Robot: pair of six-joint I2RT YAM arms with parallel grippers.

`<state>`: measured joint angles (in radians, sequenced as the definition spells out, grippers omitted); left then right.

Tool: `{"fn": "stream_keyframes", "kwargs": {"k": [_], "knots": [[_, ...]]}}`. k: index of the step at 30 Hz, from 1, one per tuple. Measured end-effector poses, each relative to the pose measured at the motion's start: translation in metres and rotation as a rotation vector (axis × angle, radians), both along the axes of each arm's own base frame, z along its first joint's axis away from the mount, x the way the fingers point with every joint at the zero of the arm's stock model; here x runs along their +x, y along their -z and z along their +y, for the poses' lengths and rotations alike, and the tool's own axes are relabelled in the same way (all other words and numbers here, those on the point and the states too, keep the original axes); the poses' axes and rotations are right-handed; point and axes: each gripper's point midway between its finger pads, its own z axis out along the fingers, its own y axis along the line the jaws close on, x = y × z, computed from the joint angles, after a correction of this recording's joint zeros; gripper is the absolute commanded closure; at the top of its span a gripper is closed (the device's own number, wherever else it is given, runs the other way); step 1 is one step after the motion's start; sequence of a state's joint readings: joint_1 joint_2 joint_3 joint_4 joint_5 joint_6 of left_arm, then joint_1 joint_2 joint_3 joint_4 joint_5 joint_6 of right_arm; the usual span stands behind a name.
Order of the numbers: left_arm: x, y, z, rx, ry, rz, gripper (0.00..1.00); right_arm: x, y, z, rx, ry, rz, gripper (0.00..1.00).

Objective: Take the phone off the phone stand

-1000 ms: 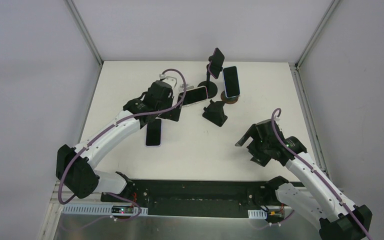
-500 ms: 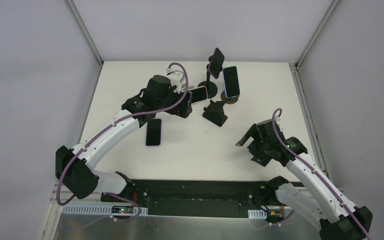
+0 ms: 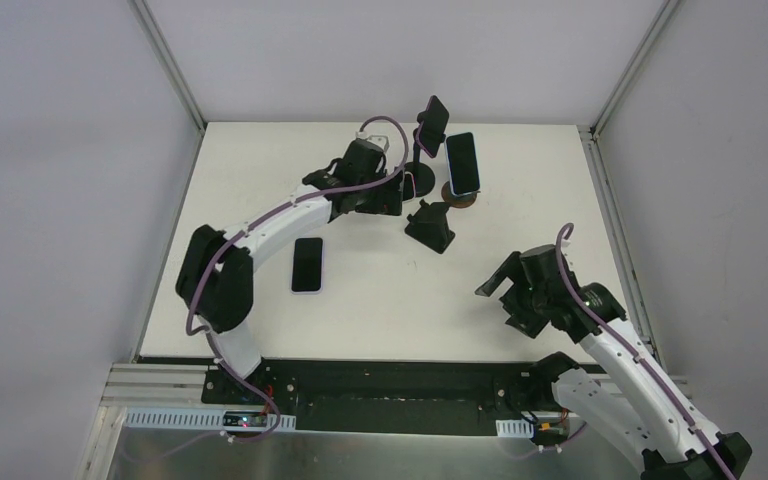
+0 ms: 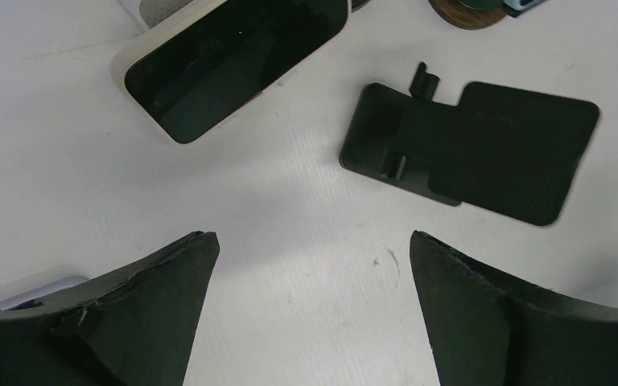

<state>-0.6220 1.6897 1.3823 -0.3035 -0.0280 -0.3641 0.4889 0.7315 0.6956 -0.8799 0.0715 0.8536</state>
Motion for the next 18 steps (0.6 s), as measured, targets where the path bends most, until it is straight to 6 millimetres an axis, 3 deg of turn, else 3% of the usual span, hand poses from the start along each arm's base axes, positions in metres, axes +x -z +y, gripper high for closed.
{"fn": "stream_keyframes", "kwargs": {"k": [4, 9, 18], "knots": [[0.020, 0.035, -0.008, 0.023, -0.068, 0.063, 0.07, -0.001, -0.002, -0.001, 0.012, 0.006, -0.015, 0.01], [0.037, 0.063, -0.018, 0.025, -0.103, 0.112, 0.09, -0.002, -0.003, -0.001, 0.022, 0.020, -0.013, 0.01], [0.042, 0.072, -0.032, 0.001, -0.123, 0.134, 0.11, -0.004, -0.001, -0.001, 0.030, 0.031, -0.015, 0.01]]}}
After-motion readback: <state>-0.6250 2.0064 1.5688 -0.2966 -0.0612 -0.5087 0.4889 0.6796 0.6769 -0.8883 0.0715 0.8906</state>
